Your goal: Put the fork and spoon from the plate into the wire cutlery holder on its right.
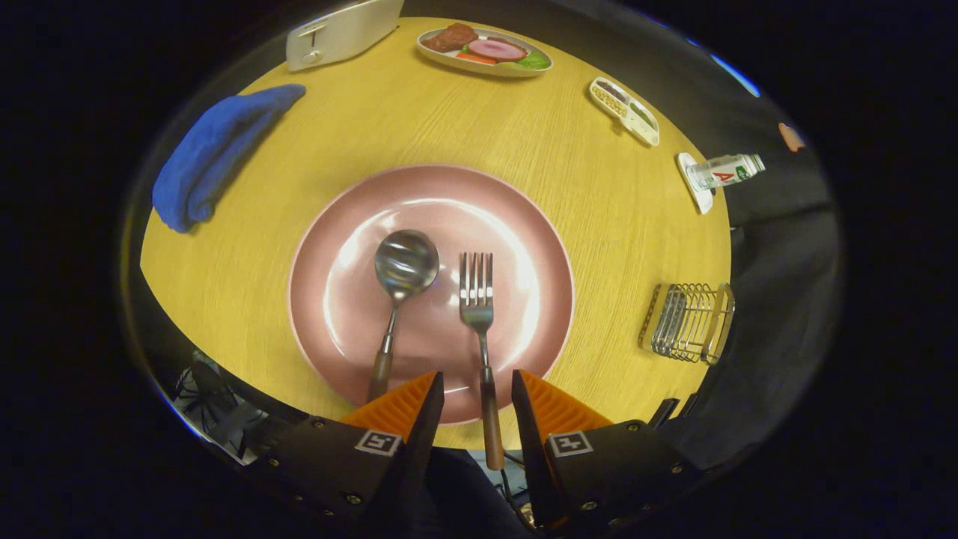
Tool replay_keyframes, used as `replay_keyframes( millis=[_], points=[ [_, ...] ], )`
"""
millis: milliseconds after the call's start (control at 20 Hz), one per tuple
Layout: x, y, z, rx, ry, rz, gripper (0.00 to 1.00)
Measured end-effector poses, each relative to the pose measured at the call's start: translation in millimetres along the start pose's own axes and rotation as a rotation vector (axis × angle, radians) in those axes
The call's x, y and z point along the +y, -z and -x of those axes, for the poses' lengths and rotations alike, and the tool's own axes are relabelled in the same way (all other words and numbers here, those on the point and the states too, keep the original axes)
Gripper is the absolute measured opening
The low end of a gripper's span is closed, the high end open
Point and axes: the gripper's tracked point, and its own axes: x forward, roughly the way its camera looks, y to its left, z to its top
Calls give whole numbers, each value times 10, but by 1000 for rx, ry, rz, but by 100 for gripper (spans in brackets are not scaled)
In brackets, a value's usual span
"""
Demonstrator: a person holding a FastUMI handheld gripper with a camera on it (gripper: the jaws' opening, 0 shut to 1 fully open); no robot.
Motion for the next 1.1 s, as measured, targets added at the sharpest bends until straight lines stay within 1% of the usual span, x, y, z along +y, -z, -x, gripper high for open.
replay_keyframes(
  millis=[150,400,550,600,650,700,800,850,950,1000,1050,1100],
  points=[
    [-47,-35,-69,4,5,23,57],
    [-51,-66,-212,2,-14,66,57],
    [-56,-53,-262,16,-12,100,44],
    [-42,-56,-277,10,-16,109,44],
    [-40,-70,-259,11,-18,118,37],
    [-46,-53,-290,20,-13,123,33],
    [-31,-71,-280,19,-25,133,33],
    [-16,-78,-324,22,-40,133,8],
    [-24,-54,-273,34,-33,118,8],
    [-2,-73,-271,28,-44,118,8],
    [20,-73,-275,28,-59,112,1],
    [17,-74,-252,27,-54,105,0]
  ],
)
